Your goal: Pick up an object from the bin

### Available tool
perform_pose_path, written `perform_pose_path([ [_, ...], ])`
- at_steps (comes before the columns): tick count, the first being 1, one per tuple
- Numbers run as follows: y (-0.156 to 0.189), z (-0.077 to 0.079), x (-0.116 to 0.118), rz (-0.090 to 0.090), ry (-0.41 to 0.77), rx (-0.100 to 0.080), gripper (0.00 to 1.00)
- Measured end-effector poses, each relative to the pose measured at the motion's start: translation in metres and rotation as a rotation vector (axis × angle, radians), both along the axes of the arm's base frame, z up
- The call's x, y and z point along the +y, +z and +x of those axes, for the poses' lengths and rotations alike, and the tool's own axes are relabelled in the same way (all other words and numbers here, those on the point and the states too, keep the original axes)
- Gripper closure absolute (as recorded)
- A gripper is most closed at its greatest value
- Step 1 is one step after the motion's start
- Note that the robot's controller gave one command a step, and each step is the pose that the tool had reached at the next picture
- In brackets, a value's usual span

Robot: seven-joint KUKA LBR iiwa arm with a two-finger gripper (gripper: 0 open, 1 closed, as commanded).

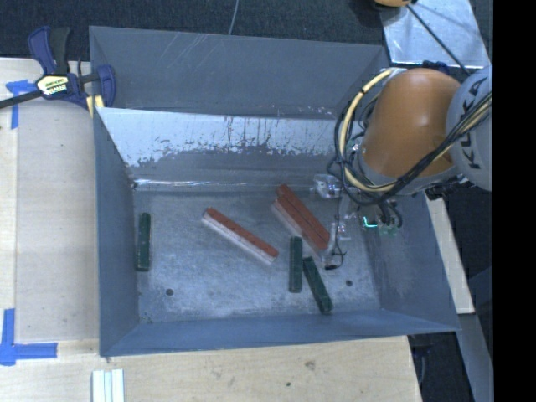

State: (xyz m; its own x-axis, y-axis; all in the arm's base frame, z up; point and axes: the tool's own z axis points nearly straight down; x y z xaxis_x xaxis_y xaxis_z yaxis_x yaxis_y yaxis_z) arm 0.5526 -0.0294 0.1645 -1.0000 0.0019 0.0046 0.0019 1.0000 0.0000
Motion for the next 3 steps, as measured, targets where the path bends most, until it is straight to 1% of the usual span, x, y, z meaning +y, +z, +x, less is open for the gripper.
perform_pose_path([
  [1,0.002,0.001,0.000,0.000,0.000,-0.003,0.00],
  [2,-0.001,-0.003,0.018,0.000,-0.017,-0.007,0.00],
  [3,-0.043,0.015,0.019,0.000,-0.022,-0.017,0.00],
])
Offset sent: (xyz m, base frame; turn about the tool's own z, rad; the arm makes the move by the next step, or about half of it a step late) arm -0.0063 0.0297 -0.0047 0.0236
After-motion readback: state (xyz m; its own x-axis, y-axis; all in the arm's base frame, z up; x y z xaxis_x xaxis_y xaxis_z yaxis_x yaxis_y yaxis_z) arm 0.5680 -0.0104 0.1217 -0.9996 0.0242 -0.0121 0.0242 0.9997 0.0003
